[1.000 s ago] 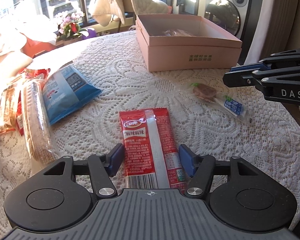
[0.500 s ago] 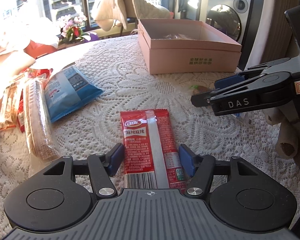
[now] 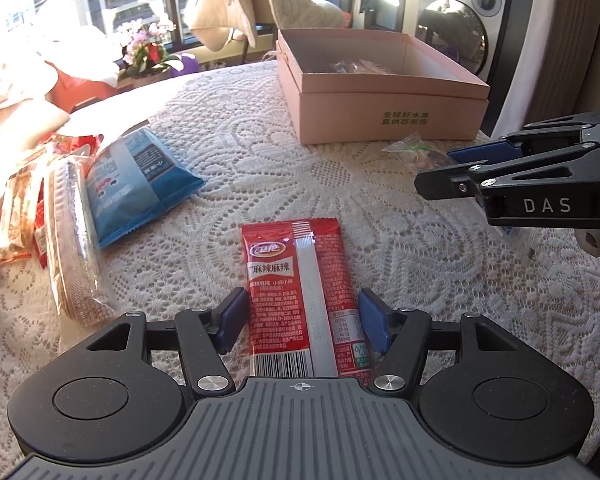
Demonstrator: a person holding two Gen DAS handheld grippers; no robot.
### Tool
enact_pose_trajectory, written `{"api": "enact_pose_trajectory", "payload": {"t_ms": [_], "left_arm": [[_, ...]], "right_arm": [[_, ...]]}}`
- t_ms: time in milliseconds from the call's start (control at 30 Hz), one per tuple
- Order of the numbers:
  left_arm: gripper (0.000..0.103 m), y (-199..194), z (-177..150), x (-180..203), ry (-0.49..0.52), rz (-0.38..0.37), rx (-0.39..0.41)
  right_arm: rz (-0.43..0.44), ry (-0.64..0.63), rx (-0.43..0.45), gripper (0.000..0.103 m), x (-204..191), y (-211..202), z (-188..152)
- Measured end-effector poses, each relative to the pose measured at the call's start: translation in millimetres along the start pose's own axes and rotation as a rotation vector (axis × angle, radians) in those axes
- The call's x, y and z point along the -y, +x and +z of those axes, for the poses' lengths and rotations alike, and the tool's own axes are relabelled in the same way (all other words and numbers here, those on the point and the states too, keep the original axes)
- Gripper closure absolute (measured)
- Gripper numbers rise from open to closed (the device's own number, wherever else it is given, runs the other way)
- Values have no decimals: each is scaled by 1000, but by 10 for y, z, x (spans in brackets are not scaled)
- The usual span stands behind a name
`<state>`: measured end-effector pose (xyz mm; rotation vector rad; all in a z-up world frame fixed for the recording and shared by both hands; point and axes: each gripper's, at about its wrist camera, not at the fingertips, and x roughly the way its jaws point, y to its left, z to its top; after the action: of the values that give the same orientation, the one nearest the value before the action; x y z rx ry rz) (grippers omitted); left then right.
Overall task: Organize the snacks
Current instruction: 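Carry the red packet and stick pack into the pink box and release both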
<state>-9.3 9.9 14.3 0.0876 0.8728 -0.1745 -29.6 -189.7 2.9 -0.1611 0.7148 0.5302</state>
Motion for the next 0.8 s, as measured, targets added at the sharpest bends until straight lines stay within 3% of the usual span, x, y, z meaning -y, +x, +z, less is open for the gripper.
{"api": "enact_pose_trajectory", "payload": {"t_ms": [67, 167, 267, 300, 367, 433, 467, 533, 567, 633, 733, 800], "left_arm": [[51, -37, 36, -22, -24, -8, 12], [52, -168, 339, -82, -43, -63, 100], [52, -410, 920, -79, -19, -40, 292], [52, -501, 1147, -92, -28, -68, 372], [50, -541, 1448, -134, -68, -147, 453], [43, -381, 1692, -201, -135, -260, 453], [42, -209, 1795, -231, -174, -323, 415], [42, 319, 1955, -269, -243, -397, 248], [47, 458, 1960, -269, -255, -389, 218], [49, 598, 1876, -299, -255, -339, 230], [49, 395, 1622, -498, -290, -345, 292], [49, 165, 1402, -642, -306, -292, 336]], "right_arm": [[0, 13, 22, 68, 42, -80, 39], [-17, 27, 110, 68, 166, -346, 247], [-63, 26, 267, 68, 345, -727, 734], [-82, 29, 308, 68, 408, -827, 904], [-114, 32, 364, 68, 534, -949, 1203], [-163, 38, 387, 67, 679, -943, 1485], [-180, 48, 374, 66, 754, -885, 1591], [-191, 52, 313, 56, 891, -653, 1751], [-211, 57, 278, 52, 943, -505, 1788], [-260, 63, 205, 49, 990, -215, 1774], [-236, 79, 139, 50, 1015, 1, 1579], [-205, 80, 117, 49, 986, 72, 1462]]}}
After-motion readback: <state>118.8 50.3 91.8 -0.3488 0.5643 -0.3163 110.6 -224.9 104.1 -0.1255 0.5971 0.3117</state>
